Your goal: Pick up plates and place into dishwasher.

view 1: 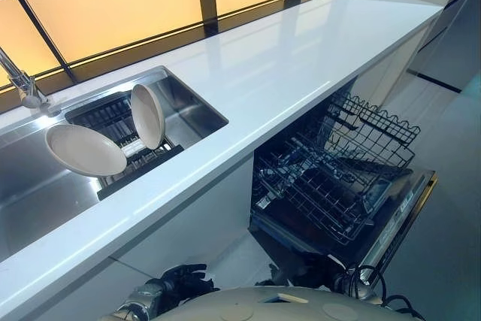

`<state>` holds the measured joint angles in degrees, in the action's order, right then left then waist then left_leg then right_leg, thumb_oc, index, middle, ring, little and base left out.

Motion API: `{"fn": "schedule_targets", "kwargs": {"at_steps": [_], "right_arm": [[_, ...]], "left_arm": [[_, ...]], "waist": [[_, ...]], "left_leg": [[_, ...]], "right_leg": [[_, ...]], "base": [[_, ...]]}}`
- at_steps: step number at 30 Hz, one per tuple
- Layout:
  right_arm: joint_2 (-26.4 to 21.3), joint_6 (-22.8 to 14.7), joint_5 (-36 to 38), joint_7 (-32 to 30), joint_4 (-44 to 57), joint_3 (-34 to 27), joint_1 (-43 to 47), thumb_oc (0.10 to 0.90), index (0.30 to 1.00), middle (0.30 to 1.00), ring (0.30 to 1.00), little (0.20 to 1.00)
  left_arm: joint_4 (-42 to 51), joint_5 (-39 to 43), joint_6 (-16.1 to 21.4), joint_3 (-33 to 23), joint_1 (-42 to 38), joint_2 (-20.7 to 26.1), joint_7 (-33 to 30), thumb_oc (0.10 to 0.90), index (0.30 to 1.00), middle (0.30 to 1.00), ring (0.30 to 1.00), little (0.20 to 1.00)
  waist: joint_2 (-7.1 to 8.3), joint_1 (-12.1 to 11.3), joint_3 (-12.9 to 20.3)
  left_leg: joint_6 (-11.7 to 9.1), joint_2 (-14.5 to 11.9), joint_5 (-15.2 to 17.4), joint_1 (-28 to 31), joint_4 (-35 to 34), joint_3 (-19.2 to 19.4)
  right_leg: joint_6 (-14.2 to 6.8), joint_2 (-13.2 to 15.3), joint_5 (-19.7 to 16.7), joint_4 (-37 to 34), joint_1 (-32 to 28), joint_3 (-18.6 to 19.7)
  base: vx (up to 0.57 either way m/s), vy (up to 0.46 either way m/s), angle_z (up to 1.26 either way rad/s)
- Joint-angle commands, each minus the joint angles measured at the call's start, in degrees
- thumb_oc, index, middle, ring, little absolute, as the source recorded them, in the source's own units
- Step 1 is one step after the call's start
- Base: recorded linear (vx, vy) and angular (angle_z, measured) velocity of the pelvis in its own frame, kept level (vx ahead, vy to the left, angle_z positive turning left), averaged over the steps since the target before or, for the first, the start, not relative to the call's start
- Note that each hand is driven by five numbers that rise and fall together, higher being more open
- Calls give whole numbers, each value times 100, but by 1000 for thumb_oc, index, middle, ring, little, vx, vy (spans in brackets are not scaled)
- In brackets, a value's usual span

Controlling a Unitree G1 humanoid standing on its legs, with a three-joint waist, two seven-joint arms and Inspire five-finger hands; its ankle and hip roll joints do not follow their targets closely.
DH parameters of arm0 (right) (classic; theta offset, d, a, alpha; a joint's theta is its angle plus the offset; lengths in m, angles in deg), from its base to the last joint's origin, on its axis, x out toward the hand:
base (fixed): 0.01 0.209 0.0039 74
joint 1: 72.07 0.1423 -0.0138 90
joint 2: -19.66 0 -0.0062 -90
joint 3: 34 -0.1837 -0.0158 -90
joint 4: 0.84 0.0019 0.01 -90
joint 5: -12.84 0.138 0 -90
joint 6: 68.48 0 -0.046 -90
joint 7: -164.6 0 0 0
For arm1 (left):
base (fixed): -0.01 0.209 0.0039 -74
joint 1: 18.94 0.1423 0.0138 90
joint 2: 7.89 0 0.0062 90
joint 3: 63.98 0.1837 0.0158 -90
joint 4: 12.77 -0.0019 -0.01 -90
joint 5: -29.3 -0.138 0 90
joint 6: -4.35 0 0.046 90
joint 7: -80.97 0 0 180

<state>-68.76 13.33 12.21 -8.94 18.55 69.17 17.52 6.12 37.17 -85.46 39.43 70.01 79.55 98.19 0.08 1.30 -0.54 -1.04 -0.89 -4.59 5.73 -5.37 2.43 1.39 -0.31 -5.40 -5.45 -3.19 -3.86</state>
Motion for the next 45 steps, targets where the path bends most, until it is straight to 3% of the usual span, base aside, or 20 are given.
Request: {"fn": "schedule_targets", "kwargs": {"at_steps": [1, 10, 19, 24, 29, 32, 35, 37, 39, 42, 43, 45], "right_arm": [[12, -229, 33, 2, -82, -43, 165, 800, 900, 900, 900, 900], [23, -229, -37, 46, -92, -11, 147, 800, 900, 900, 900, 900], [28, -219, -74, 30, -57, 117, 178, 800, 900, 900, 900, 900], [5, -182, -122, 47, -33, 197, 218, 800, 900, 900, 900, 900], [-28, -137, -130, 86, 7, 282, 258, 800, 900, 900, 900, 900], [-61, -44, -125, 98, 94, 434, 311, 800, 900, 900, 900, 900], [-115, 53, -136, 126, 216, 544, 356, 800, 900, 900, 900, 900], [-202, 179, -85, 138, 409, 672, 384, 800, 900, 900, 900, 900], [-227, 236, -45, 126, 514, 709, 378, 800, 900, 900, 900, 900], [-247, 301, 38, 79, 637, 744, 359, 800, 900, 900, 900, 900], [-244, 299, 42, 74, 637, 741, 354, 800, 900, 900, 900, 900], [-192, 266, 57, 0, 629, 703, 282, 800, 900, 900, 900, 900]], "left_arm": [[-273, -52, 161, -122, -146, 0, 38, 800, 900, 900, 900, 900], [-216, 35, 162, -131, -188, -33, -18, 800, 900, 900, 900, 900], [-231, -448, 288, 62, -245, -5, -334, 800, 900, 900, 900, 900], [-105, -669, 575, 248, -338, 17, -461, 800, 900, 900, 900, 900], [193, -1386, 868, 672, -527, 45, -802, 800, 900, 900, 900, 900], [546, -2215, 1204, 1324, -759, 128, -937, 800, 900, 900, 900, 900], [1265, -2348, 1083, 1804, -972, 245, -698, 800, 900, 900, 900, 900], [2716, -1949, 637, 2268, -1301, 509, -139, 800, 900, 900, 900, 900], [3422, -1474, 505, 2421, -1508, 677, 176, 800, 900, 900, 900, 900], [5004, 371, 108, 2411, -1936, 932, 1262, 800, 900, 900, 900, 900], [5191, 479, -22, 2388, -1959, 950, 1310, 800, 900, 900, 900, 900], [6461, 2266, -441, 2151, -2026, 973, 1939, 800, 900, 900, 900, 900]], "waist": [[51, 31, -66], [70, 30, -89], [92, 47, -91], [74, 73, -80], [44, 111, -81], [5, 170, -94], [-33, 223, -138], [-74, 270, -196], [-87, 279, -221], [-95, 262, -253], [-94, 259, -255], [-81, 205, -251]], "left_leg": [[170, 374, 865, 67, 220, 246], [199, 383, 858, 81, 185, 290], [217, 384, 867, 109, 174, 318], [213, 379, 862, 133, 148, 343], [207, 371, 850, 147, 134, 368], [205, 365, 837, 147, 118, 382], [206, 351, 829, 140, 110, 408], [218, 349, 815, 130, 95, 399], [227, 351, 810, 127, 84, 384], [255, 356, 800, 116, 59, 344], [256, 356, 800, 117, 57, 339], [268, 356, 822, 133, 37, 279]], "right_leg": [[-489, 99, 614, 176, -168, -101], [-512, 106, 581, 162, -157, -103], [-521, 97, 581, 170, -164, -77], [-529, 91, 578, 158, -173, -60], [-547, 83, 573, 170, -169, -36], [-569, 66, 575, 196, -140, 16], [-582, 59, 581, 241, -98, 51], [-593, 43, 581, 276, -60, 86], [-601, 41, 575, 278, -53, 84], [-607, 44, 546, 254, -59, 79], [-608, 45, 543, 249, -63, 76], [-616, 52, 508, 185, -115, 40]], "base": [[0, 0, 0], [-1, 4, -2], [-1, 0, 0], [-16, 7, -5], [-16, 3, -3], [-35, 7, 0], [-53, 13, -3], [-68, 10, -7], [-47, -7, -3], [-29, -15, -1], [-10, -36, 5], [6, -52, 3]]}}
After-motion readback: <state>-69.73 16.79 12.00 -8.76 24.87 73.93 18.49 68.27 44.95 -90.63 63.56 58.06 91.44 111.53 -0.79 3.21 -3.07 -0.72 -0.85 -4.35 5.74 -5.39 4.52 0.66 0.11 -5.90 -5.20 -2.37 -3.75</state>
